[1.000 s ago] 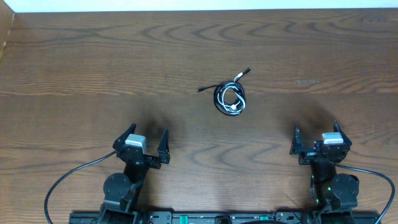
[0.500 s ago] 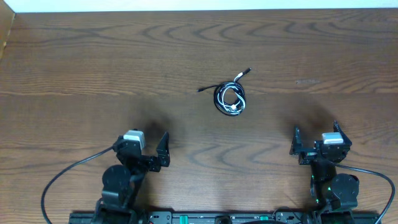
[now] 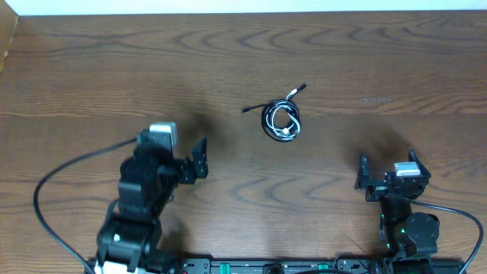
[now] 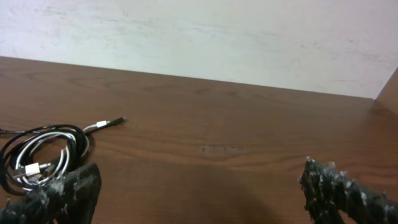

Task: Untangle cables
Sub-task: 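Reach the left gripper forward over the black and white cable bundle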

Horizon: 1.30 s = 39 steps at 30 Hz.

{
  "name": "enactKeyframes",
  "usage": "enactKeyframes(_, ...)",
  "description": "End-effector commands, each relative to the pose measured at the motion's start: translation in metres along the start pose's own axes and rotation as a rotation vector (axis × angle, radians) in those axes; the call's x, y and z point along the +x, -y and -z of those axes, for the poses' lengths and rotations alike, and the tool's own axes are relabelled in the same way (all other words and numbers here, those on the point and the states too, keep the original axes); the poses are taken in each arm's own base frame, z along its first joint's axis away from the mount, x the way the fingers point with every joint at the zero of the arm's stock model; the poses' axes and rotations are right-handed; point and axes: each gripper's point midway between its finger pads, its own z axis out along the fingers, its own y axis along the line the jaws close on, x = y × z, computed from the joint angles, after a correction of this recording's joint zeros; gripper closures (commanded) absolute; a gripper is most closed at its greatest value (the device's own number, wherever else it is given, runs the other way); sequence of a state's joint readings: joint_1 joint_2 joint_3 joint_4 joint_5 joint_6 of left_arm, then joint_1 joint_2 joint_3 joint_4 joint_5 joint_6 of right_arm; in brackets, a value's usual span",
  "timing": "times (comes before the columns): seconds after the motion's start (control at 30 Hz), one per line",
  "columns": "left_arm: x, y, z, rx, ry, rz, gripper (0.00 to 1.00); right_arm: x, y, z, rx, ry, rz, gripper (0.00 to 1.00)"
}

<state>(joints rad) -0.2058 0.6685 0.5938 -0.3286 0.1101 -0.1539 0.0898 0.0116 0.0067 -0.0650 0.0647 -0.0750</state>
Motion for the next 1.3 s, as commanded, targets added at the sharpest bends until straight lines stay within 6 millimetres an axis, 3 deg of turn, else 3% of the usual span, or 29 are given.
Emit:
enactKeyframes(0.0,-0.025,0.015,0.001,0.045,-0.024,-0.004,0.04,0.000,0.003,0.000,0.015,0.001,0.012,0.01)
enactKeyframes(0.2,-0.030,0.033,0.007,0.101,-0.224,0.021,0.04,0.000,0.003,0.000,0.015,0.001,0.012,0.01)
enactKeyframes(0.3,-0.011,0.027,0.022,0.043,-0.400,0.041,0.04,0.000,0.003,0.000,0.015,0.001,0.012,0.01)
enactKeyframes(0.4,0.010,0.008,0.035,-0.067,-0.516,0.036,0.04,0.000,0.003,0.000,0.015,0.001,0.012,0.01)
enactKeyframes(0.5,0.019,-0.006,0.041,-0.151,-0.553,0.019,0.04,0.000,0.003,0.000,0.016,0.001,0.012,0.01)
enactKeyframes(0.7,0.019,0.010,0.039,-0.057,-0.556,0.048,0.04,0.000,0.003,0.000,0.016,0.001,0.012,0.01)
enactKeyframes(0.93,-0.018,0.032,0.016,0.057,-0.400,0.080,0.04,0.000,0.003,0.000,0.015,0.001,0.012,0.01)
enactKeyframes(1.1,-0.035,0.040,0.002,0.068,-0.404,0.092,0.04,0.000,0.003,0.000,0.016,0.001,0.012,0.01)
enactKeyframes(1.27,-0.060,0.056,-0.014,0.084,-0.414,-0.007,0.04,0.000,0.003,0.000,0.016,0.001,0.012,0.01)
